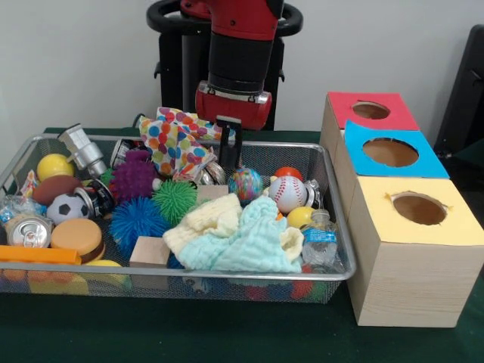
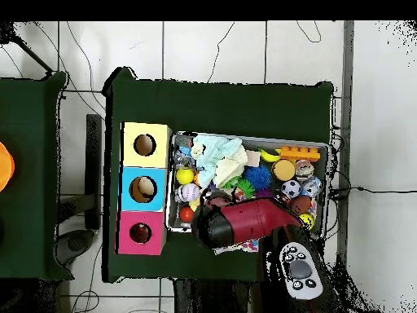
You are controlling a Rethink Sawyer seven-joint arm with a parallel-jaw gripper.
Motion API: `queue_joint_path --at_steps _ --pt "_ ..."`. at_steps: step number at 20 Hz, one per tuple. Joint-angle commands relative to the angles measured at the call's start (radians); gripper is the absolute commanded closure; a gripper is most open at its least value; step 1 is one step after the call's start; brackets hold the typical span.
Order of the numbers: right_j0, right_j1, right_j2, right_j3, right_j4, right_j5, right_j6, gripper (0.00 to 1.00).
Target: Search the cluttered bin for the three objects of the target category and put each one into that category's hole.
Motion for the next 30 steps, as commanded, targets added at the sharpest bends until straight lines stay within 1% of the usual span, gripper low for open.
queue_joint_path --at_steps 1,5,8,12,17,21,25,26,30 --pt "0.013 0.024 0.073 0.042 0.018 0.008 0.024 1.0" --pt "0.021 0.065 0.067 0.028 0.009 -0.032 0.04 1.0" --pt "0.03 0.073 0.059 0.034 0.01 -0.04 0.051 1.0" --pt "0.062 0.086 0.033 0.055 0.018 -0.052 0.088 1.0" --pt "0.103 0.104 -0.009 0.089 0.017 -0.116 0.138 1.0" --pt "0.107 0.105 -0.016 0.102 0.01 -0.124 0.117 1.0" --pt "0.118 0.099 -0.029 0.109 0.018 -0.132 0.116 1.0" --pt "0.121 0.099 -0.031 0.11 0.021 -0.134 0.111 0.0" --pt "0.109 0.102 -0.017 0.102 0.018 -0.132 0.095 0.0"
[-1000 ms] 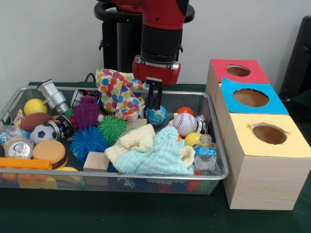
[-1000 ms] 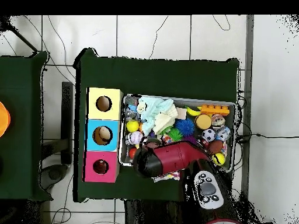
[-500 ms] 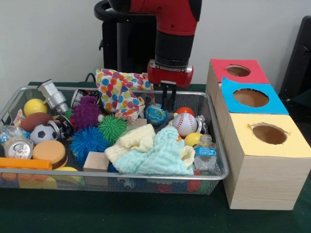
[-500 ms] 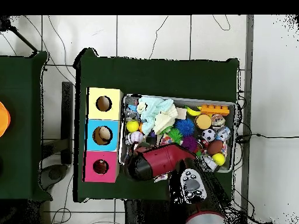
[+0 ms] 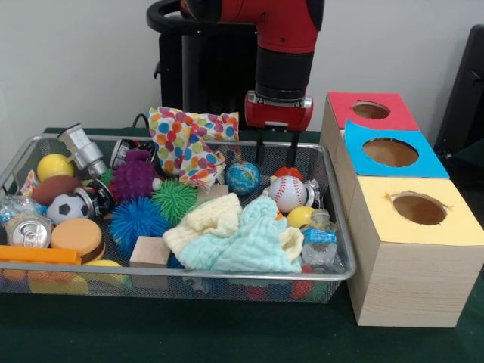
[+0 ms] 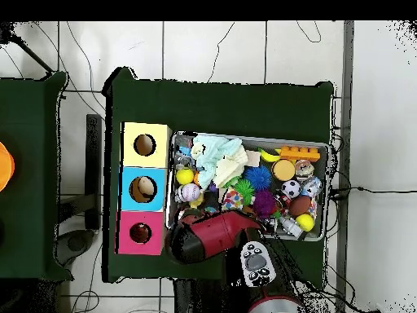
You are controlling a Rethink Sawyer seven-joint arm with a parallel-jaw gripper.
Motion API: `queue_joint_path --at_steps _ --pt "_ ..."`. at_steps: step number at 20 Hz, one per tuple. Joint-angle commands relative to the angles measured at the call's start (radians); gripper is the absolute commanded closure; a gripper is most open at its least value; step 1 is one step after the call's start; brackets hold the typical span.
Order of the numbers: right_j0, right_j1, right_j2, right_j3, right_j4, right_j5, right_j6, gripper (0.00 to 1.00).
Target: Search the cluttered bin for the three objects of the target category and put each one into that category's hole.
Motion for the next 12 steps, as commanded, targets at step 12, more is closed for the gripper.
queue_joint_path --at_steps 12 --pt "-0.011 0.081 -0.003 0.015 0.047 -0.126 0.149 0.0"
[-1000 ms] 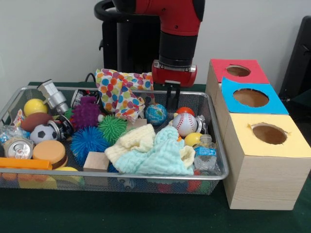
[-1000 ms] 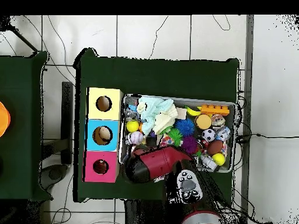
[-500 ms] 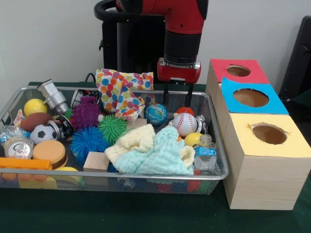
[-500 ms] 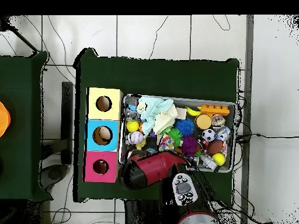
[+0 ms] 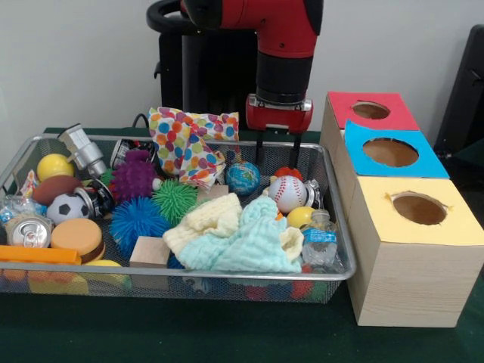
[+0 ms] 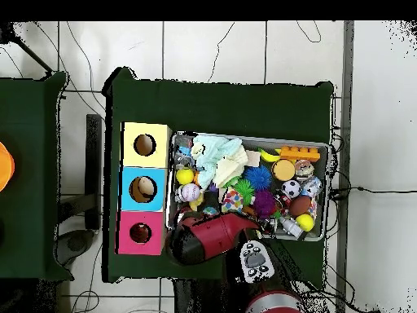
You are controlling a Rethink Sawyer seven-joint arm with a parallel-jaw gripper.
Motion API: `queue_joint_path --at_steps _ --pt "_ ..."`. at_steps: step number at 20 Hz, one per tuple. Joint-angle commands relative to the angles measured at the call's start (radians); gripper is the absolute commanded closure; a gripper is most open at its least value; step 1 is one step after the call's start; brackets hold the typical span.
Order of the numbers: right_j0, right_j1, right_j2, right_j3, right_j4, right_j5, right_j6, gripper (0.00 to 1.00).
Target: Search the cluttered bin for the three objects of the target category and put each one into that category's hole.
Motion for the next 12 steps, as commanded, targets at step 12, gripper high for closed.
queue_joint_path --at_steps 12 --pt "0.037 0.06 -0.034 -0.042 0.134 -0.172 0.163 0.0"
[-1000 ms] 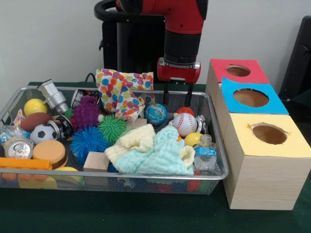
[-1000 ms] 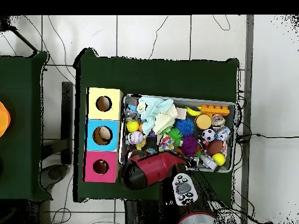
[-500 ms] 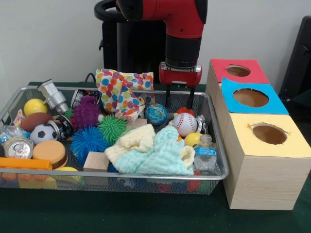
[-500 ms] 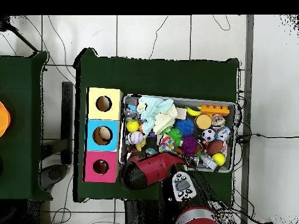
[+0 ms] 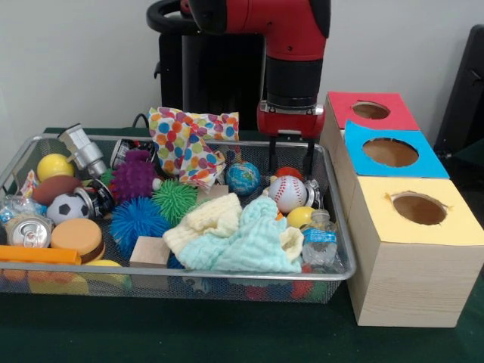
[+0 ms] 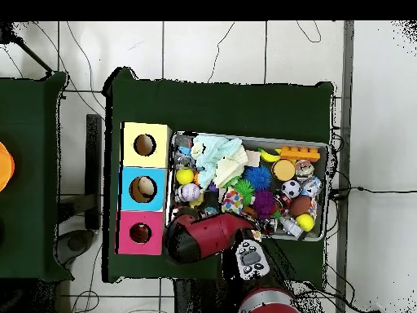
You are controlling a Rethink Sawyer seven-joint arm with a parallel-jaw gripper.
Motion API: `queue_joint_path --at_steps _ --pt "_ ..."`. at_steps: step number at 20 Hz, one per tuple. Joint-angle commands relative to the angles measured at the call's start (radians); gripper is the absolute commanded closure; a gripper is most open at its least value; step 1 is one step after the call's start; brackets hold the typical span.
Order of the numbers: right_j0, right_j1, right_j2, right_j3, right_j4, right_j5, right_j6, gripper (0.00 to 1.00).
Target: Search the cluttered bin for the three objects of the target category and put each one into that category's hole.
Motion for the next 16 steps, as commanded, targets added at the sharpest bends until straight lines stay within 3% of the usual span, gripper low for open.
queue_joint_path --at_steps 1,10,16 --pt "0.029 0.059 -0.026 -0.065 0.07 -0.08 0.161 0.0" --pt "0.087 0.135 -0.074 -0.136 0.089 -0.157 0.122 0.0" --pt "0.153 0.169 -0.161 -0.173 0.085 -0.216 0.101 0.0"
